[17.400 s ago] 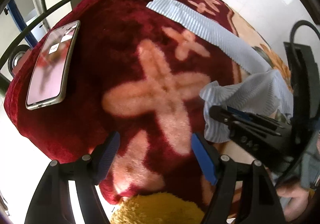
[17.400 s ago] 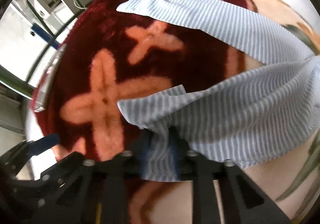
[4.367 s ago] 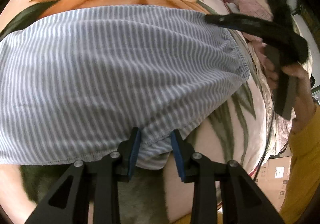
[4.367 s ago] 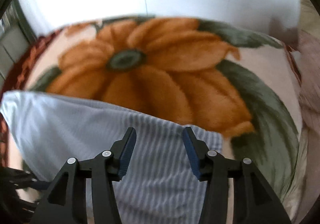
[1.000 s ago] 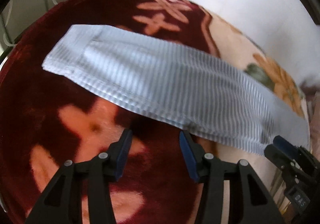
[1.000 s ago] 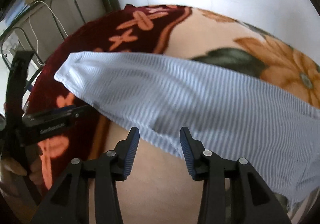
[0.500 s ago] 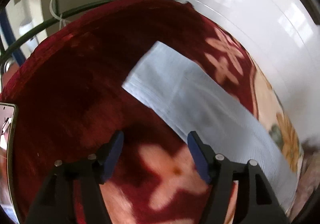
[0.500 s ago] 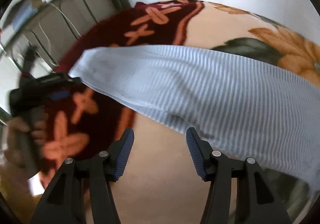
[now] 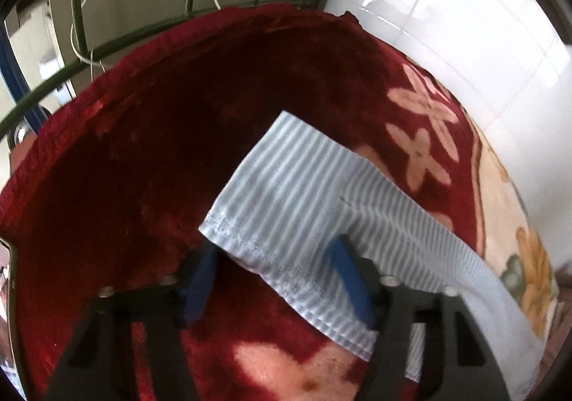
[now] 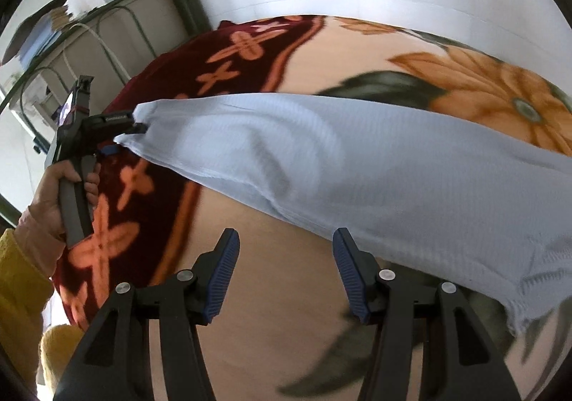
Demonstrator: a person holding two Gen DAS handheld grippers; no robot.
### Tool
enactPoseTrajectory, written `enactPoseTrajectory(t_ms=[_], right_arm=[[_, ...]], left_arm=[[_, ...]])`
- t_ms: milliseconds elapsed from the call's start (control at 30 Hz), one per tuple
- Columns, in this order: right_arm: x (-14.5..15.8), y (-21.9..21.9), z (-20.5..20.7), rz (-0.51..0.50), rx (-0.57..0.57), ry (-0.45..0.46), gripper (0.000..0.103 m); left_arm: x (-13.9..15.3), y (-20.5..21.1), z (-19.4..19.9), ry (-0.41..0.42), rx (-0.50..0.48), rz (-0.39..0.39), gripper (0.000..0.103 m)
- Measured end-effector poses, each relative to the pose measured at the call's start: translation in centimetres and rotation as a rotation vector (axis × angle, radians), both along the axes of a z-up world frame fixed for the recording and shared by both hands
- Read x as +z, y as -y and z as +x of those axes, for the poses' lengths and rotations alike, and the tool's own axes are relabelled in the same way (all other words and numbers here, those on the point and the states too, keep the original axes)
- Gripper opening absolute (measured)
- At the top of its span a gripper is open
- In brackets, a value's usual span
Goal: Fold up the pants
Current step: 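Grasp the end of the pants strip with the left gripper and lift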
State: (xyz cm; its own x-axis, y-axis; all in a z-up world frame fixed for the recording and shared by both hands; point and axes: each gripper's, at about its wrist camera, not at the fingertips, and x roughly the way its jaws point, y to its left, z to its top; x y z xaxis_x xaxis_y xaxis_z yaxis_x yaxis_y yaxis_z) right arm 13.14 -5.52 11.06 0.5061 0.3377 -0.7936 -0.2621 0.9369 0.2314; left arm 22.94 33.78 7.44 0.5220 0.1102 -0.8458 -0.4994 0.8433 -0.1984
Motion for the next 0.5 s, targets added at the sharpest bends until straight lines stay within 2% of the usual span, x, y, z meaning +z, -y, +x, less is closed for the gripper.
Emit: enactPoseTrajectory(t_ms=[33, 100, 133, 300, 500], right_arm=[[-0.1, 0.6, -0.1, 0.001, -0.015, -0.004, 0.057], [-0.5, 1.8, -0.2, 0.007, -0.042, -0.015, 0.057], [-0.7, 2.2, -0.3, 0.011, -0.051, -0.021, 0.057], [-1.2, 3.9, -0.3, 0.046, -0.095, -0.033, 0.057], [-1.3, 4.7, -0.5, 0.077, -0.113, -0.03, 0.057]], left_arm=[[0.0, 0.1, 0.0, 0.009, -0.007, 0.0, 0.047], [0.0, 0.2, 0.1, 0.034, -0.029, -0.032, 0.02], [0.2, 0.4, 0.1, 0.045, -0.043, -0.052, 0.015], [2.1, 1.8, 0.1, 0.082, -0.084, 0.006, 0.012], [6.5, 5.7, -0.4, 0.172, -0.197, 0.027, 0.01]])
